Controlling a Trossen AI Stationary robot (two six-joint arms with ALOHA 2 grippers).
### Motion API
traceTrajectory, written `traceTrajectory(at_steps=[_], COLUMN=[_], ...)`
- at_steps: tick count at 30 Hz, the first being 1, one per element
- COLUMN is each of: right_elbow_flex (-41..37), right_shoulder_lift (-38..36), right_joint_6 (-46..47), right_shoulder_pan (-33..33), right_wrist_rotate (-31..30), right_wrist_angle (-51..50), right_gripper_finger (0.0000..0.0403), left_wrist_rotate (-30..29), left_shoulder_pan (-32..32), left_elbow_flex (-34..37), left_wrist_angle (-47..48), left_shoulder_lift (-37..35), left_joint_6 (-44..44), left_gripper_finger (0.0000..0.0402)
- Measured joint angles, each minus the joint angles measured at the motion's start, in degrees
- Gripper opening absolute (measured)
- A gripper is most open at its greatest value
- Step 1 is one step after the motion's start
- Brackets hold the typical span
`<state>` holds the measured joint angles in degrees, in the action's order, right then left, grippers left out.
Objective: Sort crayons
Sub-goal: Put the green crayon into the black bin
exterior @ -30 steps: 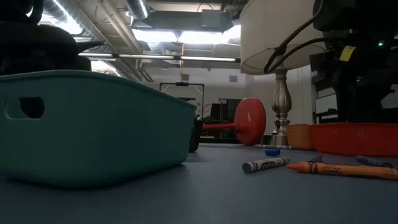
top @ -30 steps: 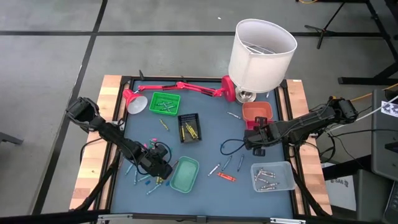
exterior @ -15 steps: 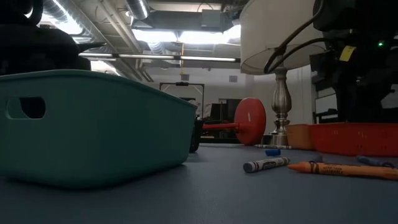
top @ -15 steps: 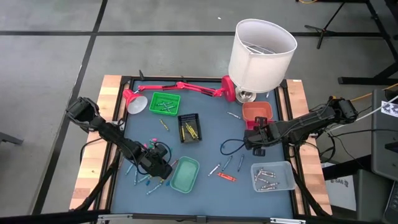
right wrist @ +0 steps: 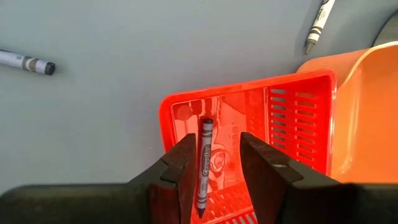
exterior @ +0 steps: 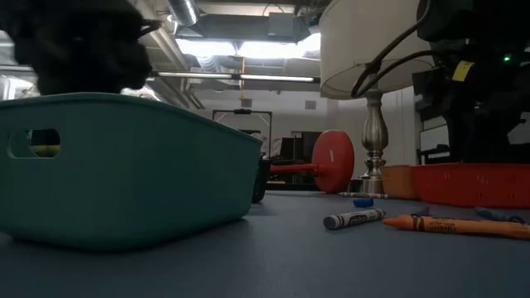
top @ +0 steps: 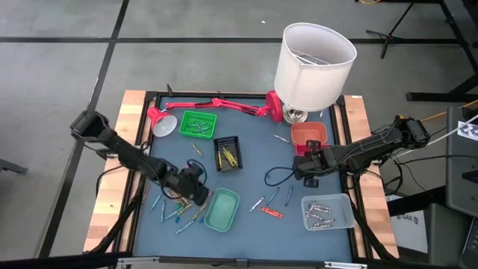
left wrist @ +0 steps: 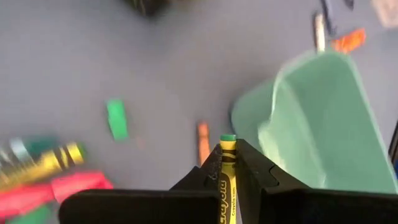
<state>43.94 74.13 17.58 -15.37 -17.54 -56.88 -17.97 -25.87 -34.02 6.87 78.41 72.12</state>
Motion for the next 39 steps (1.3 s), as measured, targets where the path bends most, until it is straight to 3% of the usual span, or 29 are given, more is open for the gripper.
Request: traceTrajectory(at_steps=[7,16,23,33,39], right_elbow_flex=[0.0,0.0,0.0,0.0,0.0], right_shoulder_lift=[0.0,0.0,0.0,0.0,0.0], right_joint_6=[0.0,0.0,0.0,-0.1,-0.1], right_shoulder_pan=[0.0,0.0,0.0,0.0,0.0], right_wrist_rotate=[0.0,0.0,0.0,0.0,0.0], right_wrist_angle=[0.0,0.0,0.0,0.0,-0.2], right_gripper_finger=[0.0122,0.0122,0.0122,0.0122,0.0122], left_wrist_rotate=[-5.4,-11.0,-19.2,-20.1,-20.1], left_shoulder_pan=[6.6,13.9,17.9,20.9,20.9], left_elbow_flex=[0.0,-0.1,-0.1,-0.1,-0.1], left_wrist_angle=[-2.6,-13.8,-23.9,-25.8,-25.8], left_shoulder_lift=[-1.6,-1.6,-1.5,-1.5,-1.5], left_joint_6=[-8.7,-21.8,-27.7,-27.9,-30.3], left_gripper_finger=[0.0008,0.0008,0.0008,0.0011,0.0044])
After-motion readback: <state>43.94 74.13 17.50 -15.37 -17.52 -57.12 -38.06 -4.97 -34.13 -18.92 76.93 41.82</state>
